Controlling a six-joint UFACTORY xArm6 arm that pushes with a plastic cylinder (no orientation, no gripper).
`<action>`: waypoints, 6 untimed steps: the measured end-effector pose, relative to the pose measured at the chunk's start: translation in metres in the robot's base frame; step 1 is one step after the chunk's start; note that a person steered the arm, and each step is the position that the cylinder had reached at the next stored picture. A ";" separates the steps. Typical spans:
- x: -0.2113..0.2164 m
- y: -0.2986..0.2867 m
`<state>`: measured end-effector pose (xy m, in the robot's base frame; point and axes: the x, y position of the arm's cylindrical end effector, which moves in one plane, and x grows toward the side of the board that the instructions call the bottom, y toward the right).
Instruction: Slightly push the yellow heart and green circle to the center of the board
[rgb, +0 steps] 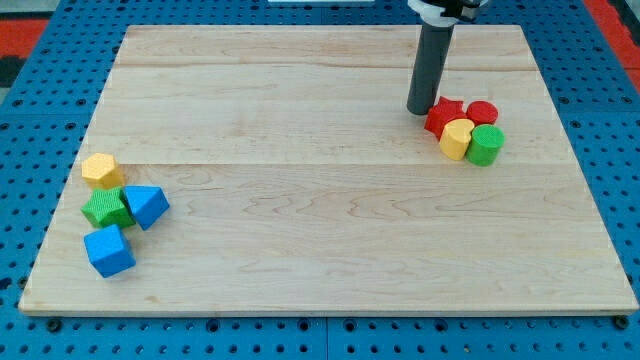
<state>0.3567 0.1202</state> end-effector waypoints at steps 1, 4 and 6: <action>-0.004 0.000; -0.023 0.001; -0.047 0.060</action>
<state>0.3098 0.1803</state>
